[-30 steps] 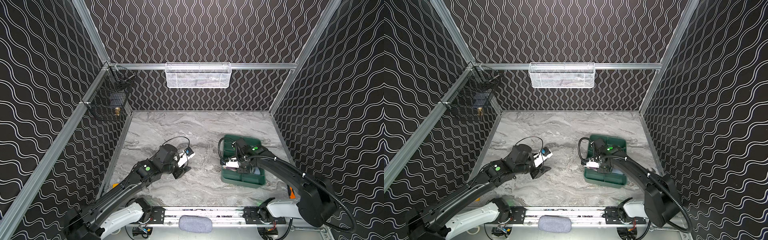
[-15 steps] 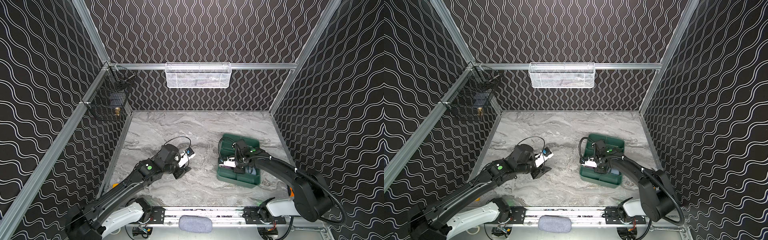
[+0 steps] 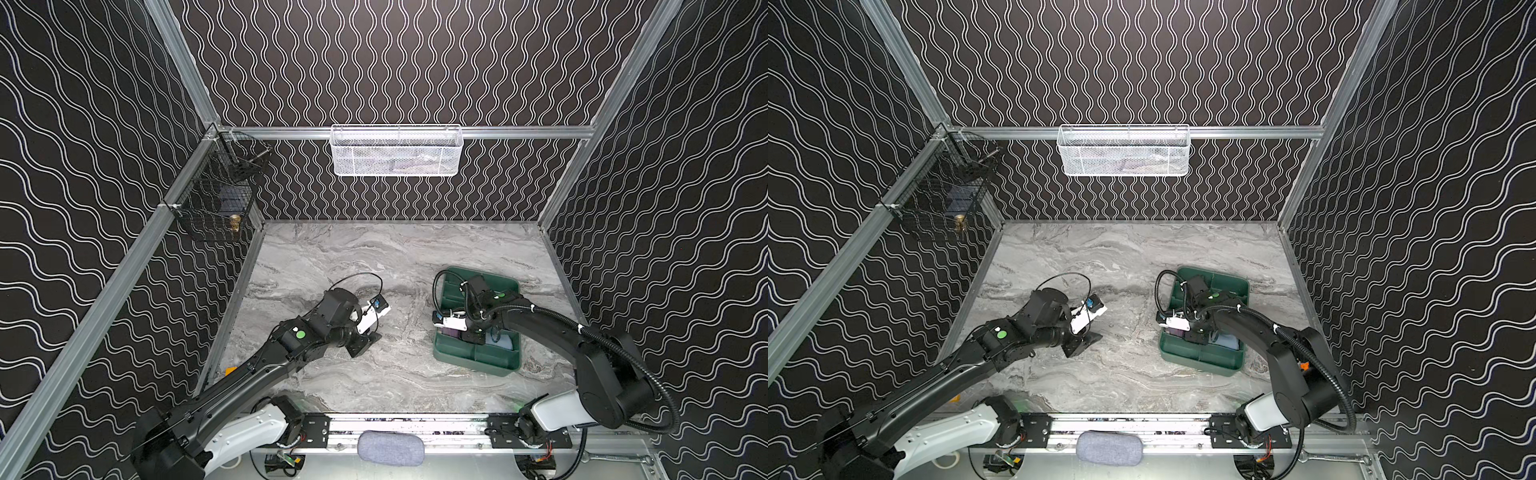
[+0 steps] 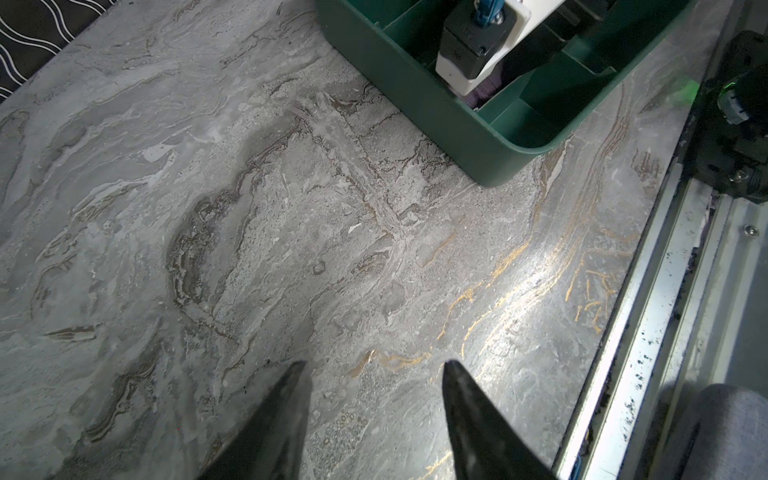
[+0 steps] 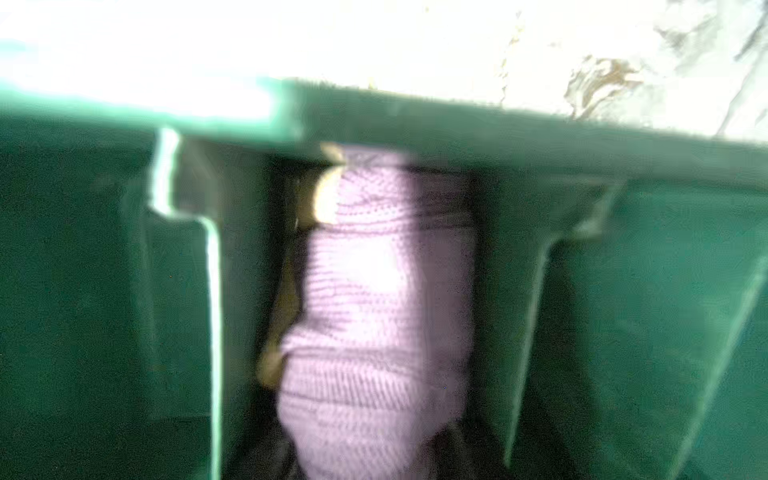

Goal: Roll the socks
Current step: 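Lower the rolled sock into a green tray compartment with the right gripper, then open the right gripper and lift it out of the green tray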

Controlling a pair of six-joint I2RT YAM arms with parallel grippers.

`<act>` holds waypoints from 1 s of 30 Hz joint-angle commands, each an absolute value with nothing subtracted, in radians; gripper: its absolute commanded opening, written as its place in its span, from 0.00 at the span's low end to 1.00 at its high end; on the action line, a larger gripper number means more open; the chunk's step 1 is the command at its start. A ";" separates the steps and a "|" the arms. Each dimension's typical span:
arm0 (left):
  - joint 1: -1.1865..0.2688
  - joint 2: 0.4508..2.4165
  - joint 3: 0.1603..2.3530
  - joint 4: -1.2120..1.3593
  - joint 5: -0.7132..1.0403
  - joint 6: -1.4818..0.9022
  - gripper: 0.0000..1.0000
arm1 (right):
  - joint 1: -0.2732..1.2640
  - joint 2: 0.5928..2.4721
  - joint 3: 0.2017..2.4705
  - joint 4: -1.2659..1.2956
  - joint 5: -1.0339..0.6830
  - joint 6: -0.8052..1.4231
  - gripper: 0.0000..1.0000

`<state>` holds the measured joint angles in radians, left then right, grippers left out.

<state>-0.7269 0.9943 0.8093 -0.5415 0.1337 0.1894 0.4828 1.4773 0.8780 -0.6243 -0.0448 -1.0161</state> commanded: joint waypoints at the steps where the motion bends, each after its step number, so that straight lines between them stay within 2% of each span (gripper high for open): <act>1: -0.726 0.996 0.811 -0.540 0.130 0.190 0.55 | 0.486 1.466 0.901 -0.598 -0.089 -1.025 0.58; 5: -0.726 0.994 0.810 -0.539 0.136 0.189 0.54 | 0.498 1.446 0.929 -0.651 -0.064 -1.033 0.72; 12: -0.726 0.985 0.805 -0.534 0.131 0.186 0.55 | 0.504 1.365 1.047 -0.705 -0.072 -0.996 0.74; 19: -0.726 0.988 0.805 -0.535 0.115 0.183 0.54 | 0.499 1.178 1.119 -0.572 -0.063 -0.842 0.74; 22: -0.726 0.989 0.805 -0.533 0.108 0.183 0.55 | 0.492 1.101 1.152 -0.511 -0.007 -0.662 0.73; 25: -0.726 0.991 0.800 -0.524 0.107 0.170 0.55 | 0.491 1.025 1.168 -0.462 0.096 -0.358 0.76; 27: -0.727 0.992 0.796 -0.511 0.104 0.151 0.56 | 0.490 0.976 1.170 -0.493 0.140 -0.137 0.79; 30: -0.725 0.984 0.790 -0.484 0.097 0.125 0.59 | 0.489 0.896 1.118 -0.560 0.125 0.135 0.76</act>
<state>-0.7265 0.9913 0.7956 -0.5308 0.1078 0.1608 0.4889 0.9360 1.1465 -0.5144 0.0898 -0.2371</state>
